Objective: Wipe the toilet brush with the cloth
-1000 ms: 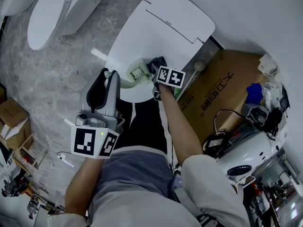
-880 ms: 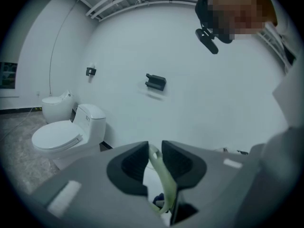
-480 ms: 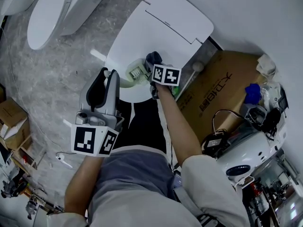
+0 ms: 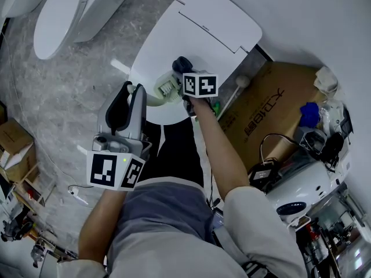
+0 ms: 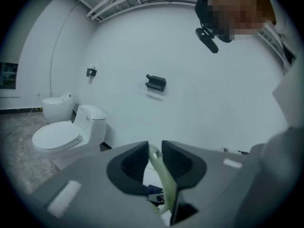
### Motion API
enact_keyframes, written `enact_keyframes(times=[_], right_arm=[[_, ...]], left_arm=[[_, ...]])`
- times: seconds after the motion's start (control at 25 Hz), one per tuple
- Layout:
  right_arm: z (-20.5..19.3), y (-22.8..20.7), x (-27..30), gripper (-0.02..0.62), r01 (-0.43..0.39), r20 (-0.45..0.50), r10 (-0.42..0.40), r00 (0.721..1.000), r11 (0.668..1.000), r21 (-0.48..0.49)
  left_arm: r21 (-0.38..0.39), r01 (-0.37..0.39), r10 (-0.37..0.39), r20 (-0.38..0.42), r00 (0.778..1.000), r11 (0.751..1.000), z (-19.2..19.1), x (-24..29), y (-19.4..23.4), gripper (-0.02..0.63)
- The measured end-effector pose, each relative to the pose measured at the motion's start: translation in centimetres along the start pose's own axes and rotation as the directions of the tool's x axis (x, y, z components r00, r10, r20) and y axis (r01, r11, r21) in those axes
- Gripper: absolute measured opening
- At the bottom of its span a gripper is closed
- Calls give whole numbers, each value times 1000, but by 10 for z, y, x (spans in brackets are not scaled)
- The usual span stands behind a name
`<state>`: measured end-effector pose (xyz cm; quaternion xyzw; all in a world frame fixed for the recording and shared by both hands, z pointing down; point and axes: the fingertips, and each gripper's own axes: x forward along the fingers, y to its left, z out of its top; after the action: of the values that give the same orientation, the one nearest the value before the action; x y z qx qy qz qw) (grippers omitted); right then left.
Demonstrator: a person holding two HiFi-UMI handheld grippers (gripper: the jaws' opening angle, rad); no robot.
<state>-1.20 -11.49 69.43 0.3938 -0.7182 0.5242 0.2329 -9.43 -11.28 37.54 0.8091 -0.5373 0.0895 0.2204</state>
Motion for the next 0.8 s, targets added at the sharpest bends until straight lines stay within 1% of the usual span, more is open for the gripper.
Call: enact_keyframes(times=[0.16,0.44,0.8], right_arm=[[8,10,2,110,-31,-7,31,1000,999,-34],[19,34,5,109,-99,20,101,995,989,-115],[23,55,2,109,-193,17,201,979,958,-210]], left_arm=[[0,0,0,-1,1000,1000,0,-1,1,0],[3,1,-1,1,1000,1000,0,-2,2,0],[9,2,-2,4,1000,1000,0,-1,2,0]])
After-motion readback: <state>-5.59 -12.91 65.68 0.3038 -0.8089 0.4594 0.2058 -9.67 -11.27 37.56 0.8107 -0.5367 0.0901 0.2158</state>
